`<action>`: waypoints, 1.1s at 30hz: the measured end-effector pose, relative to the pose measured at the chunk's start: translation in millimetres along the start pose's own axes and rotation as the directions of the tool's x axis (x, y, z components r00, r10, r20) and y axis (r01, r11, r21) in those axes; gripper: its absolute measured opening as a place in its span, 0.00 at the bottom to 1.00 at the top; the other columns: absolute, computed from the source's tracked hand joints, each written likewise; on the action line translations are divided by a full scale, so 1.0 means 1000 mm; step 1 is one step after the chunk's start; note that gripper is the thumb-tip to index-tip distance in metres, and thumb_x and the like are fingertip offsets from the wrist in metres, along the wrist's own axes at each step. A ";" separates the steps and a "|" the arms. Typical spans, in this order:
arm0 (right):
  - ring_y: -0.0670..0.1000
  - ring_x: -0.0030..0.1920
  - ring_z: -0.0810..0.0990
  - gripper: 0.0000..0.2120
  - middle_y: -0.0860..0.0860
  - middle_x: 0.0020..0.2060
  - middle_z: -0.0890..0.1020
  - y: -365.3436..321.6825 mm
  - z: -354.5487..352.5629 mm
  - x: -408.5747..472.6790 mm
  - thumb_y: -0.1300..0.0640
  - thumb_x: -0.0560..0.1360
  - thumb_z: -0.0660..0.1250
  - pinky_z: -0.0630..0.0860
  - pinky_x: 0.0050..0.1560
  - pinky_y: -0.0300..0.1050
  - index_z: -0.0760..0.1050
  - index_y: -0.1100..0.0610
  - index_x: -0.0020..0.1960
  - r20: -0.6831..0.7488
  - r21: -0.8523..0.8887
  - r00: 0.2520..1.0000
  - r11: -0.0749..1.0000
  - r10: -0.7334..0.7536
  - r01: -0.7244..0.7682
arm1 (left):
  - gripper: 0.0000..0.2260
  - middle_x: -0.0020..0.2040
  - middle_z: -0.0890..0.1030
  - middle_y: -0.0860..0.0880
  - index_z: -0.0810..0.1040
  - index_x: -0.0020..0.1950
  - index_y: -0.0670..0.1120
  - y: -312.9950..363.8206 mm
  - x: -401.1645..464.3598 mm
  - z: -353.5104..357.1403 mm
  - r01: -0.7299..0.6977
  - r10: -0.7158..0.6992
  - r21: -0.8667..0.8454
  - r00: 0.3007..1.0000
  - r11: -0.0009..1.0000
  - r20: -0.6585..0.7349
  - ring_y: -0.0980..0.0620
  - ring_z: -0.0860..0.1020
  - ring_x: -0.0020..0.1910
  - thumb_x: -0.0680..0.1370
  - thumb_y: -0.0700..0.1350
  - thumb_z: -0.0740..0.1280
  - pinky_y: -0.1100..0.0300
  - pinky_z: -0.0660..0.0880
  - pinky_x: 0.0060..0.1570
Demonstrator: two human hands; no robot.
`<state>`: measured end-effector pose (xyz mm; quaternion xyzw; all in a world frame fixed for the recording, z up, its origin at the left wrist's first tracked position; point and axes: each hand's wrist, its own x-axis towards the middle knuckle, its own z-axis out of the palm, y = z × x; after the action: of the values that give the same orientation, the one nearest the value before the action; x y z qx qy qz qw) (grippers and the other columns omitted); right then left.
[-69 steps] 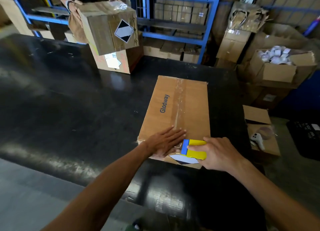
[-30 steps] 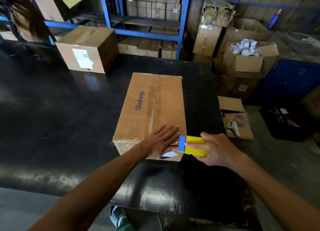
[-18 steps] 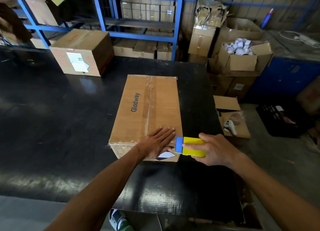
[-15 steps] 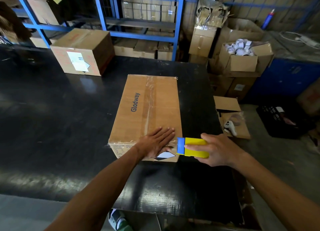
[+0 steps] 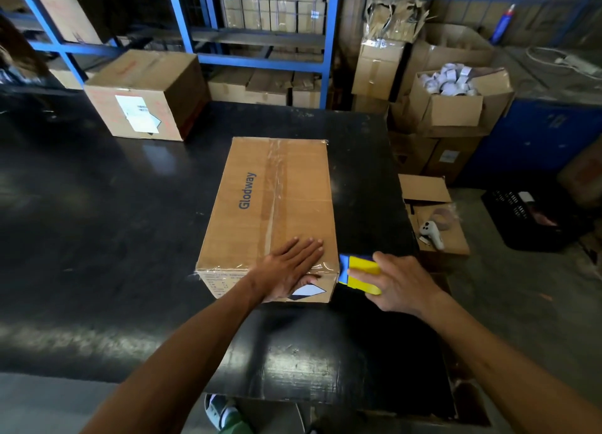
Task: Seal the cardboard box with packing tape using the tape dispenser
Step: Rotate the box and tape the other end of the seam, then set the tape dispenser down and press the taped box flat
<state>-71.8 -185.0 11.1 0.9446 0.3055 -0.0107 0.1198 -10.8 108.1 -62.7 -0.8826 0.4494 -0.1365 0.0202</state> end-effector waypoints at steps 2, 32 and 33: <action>0.58 0.38 0.80 0.26 0.60 0.47 0.78 -0.003 0.000 0.001 0.43 0.66 0.68 0.77 0.29 0.49 0.75 0.45 0.64 -0.002 -0.013 1.000 1.000 0.008 -0.008 | 0.28 0.79 0.62 0.43 0.61 0.79 0.40 -0.001 0.001 -0.002 -0.003 0.003 -0.004 1.000 1.000 0.009 0.45 0.59 0.79 0.85 0.58 0.52 0.46 0.62 0.75; 0.57 0.65 0.75 0.20 0.55 0.63 0.80 -0.022 0.082 0.004 0.48 0.80 0.65 0.67 0.65 0.45 0.74 0.52 0.70 0.542 0.770 0.436 -0.218 0.718 -0.599 | 0.49 0.80 0.37 0.39 0.39 0.80 0.38 0.043 0.071 -0.011 0.528 -0.439 -0.200 0.823 0.825 0.361 0.43 0.36 0.79 0.74 0.74 0.45 0.46 0.38 0.78; 0.58 0.64 0.76 0.20 0.57 0.62 0.81 -0.025 0.088 0.003 0.48 0.79 0.65 0.69 0.65 0.48 0.75 0.52 0.69 0.544 0.759 0.420 -0.213 0.726 -0.615 | 0.48 0.81 0.38 0.40 0.40 0.80 0.39 0.044 0.070 -0.010 0.532 -0.444 -0.200 0.821 0.823 0.359 0.44 0.36 0.79 0.75 0.73 0.43 0.46 0.38 0.78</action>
<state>-79.4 -184.3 -80.4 0.8227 -0.3155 -0.0688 -0.4679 -8.5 26.5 -44.5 -0.9719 0.2123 0.0645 -0.0790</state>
